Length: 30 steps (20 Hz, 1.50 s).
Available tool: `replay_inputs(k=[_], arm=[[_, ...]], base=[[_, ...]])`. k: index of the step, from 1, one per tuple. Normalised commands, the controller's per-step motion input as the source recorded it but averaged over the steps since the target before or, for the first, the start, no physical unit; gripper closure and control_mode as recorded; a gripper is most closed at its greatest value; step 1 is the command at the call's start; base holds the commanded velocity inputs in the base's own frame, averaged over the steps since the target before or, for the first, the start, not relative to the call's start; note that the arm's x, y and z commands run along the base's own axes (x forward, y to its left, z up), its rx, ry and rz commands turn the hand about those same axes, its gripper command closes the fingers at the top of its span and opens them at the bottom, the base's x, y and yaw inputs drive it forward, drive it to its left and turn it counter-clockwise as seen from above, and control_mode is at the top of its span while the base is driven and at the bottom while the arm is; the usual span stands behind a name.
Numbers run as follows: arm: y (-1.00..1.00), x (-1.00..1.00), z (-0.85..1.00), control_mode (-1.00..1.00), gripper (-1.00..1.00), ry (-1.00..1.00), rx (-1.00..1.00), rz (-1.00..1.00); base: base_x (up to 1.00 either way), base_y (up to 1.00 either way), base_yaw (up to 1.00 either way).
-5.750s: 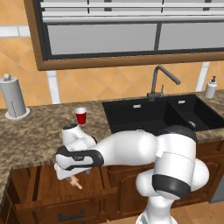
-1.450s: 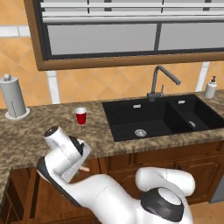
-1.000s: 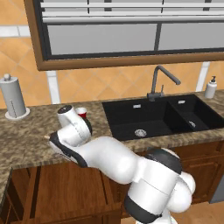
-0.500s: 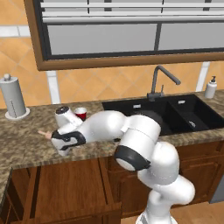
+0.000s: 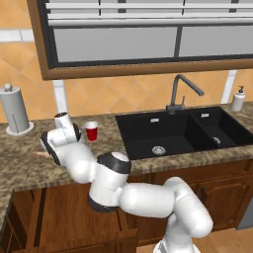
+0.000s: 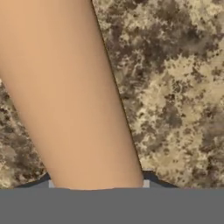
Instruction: Pick the rolling pin from the drawer and place it on the counter.
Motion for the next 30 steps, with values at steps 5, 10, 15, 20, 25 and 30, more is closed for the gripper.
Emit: replay_inputs(k=[5,10,15,20,25,30], arm=[[0.07,-0.28,0.02,-1.00,-1.00,0.07,-0.03,0.00],[-0.26,-0.99,0.00,-1.00,-1.00,0.00,0.00,0.00],[-0.32,-0.98,0.01,-1.00,-1.00,-0.11,0.00,0.00],[-0.43,-0.73,0.00,-1.00,-1.00,-0.39,-0.04,0.00],[-0.48,-0.75,0.62,-1.00,-1.00,-0.39,0.00,0.00],[-0.58,-0.48,1.00,-1.00,-1.00,-0.02,0.15,0.00]], base=[[0.00,0.00,0.00],[0.00,0.00,0.00],[0.00,0.00,0.00],[0.00,0.00,0.00],[0.00,0.00,0.00],[0.00,0.00,0.00]])
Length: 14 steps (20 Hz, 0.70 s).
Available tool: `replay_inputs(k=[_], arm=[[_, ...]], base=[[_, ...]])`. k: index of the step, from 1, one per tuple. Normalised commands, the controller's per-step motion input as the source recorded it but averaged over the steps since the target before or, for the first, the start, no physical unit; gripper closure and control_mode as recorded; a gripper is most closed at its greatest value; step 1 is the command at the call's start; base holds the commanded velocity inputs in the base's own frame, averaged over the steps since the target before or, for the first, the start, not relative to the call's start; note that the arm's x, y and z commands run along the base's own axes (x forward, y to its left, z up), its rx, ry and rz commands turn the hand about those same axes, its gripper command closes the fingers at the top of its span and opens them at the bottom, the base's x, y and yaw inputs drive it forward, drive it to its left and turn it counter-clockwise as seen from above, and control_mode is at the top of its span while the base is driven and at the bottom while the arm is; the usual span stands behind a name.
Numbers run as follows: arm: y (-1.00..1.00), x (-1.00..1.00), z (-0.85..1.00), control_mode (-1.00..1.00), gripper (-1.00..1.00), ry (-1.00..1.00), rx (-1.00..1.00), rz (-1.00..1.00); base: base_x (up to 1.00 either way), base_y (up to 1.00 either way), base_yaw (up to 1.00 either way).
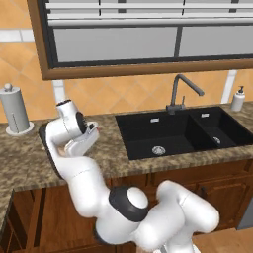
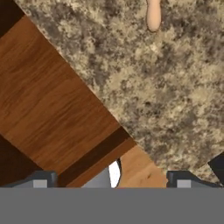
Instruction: Pick the rolling pin from the drawer and place it on the counter.
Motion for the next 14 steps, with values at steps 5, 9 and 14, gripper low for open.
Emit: replay_inputs(k=[5,9,14], arm=[[-0.23,-0.47,-0.01,-1.00,-1.00,-0.11,0.03,0.08],[-0.33,-0.48,-0.04,-1.00,-1.00,-0.37,0.05,0.05],[-0.37,-0.44,0.05,-1.00,-1.00,-0.50,0.13,0.04]], base=[[0.00,0.00,0.00],[0.00,0.00,0.00],[0.00,0.00,0.00]])
